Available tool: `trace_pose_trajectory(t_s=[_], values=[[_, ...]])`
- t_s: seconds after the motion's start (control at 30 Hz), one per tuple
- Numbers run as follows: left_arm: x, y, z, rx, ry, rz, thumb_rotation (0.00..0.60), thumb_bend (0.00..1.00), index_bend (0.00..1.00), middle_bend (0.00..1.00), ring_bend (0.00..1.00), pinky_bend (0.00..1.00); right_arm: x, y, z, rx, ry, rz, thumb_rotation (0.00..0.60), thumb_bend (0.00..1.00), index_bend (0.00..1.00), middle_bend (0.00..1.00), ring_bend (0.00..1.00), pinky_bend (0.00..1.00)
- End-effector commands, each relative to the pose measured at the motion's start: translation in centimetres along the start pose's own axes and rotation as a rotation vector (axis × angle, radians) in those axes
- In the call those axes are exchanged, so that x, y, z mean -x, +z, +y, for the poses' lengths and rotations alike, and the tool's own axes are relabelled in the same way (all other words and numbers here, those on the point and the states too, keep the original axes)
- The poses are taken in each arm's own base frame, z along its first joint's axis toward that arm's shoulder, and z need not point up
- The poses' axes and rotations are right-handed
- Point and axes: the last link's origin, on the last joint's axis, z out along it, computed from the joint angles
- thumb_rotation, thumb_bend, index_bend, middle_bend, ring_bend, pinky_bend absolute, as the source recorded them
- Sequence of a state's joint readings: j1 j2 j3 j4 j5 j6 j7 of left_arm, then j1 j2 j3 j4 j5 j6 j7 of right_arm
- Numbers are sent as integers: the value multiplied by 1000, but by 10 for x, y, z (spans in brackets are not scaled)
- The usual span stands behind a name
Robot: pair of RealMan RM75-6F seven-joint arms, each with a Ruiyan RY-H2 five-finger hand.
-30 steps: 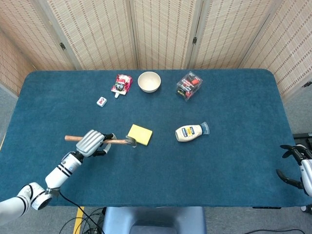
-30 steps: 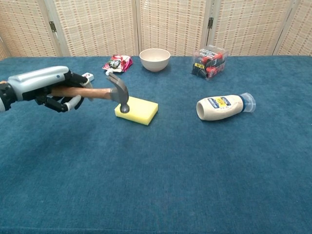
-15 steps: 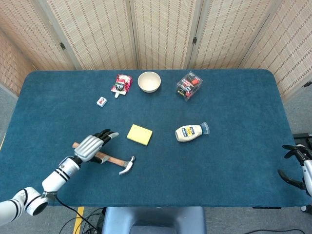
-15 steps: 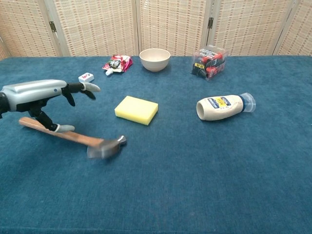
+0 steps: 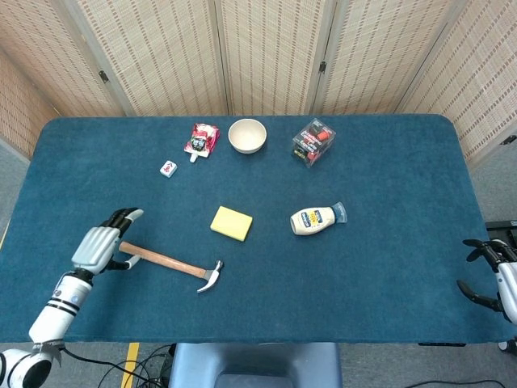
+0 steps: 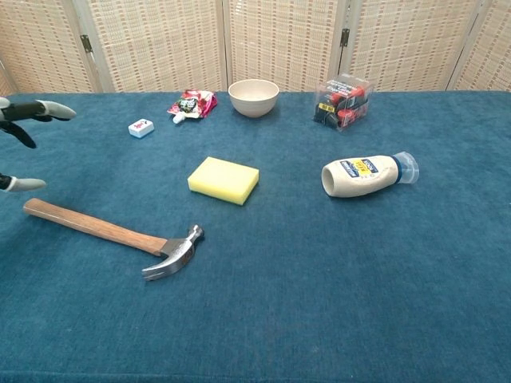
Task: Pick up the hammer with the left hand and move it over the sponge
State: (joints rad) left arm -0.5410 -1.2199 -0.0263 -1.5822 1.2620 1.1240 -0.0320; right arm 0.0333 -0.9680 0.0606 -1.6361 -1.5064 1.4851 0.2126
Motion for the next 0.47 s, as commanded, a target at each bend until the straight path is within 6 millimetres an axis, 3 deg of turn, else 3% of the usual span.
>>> trace_pose_trajectory(t_s=[0.03, 0.3, 0.47], values=[[-12, -41, -23, -143, 76, 99, 600, 313, 156, 103, 78, 264, 0, 2, -1, -9, 6, -5, 600, 144, 277, 453, 233, 269], [-21, -92, -40, -269, 139, 204, 600, 314, 199, 116, 77, 264, 2, 6, -4, -27, 13, -6, 600, 144, 277, 453, 233, 268], [-20, -114, -40, -294, 130, 236, 600, 313, 212, 122, 78, 264, 4, 7, -6, -35, 18, -12, 600, 145, 277, 453, 233, 269]])
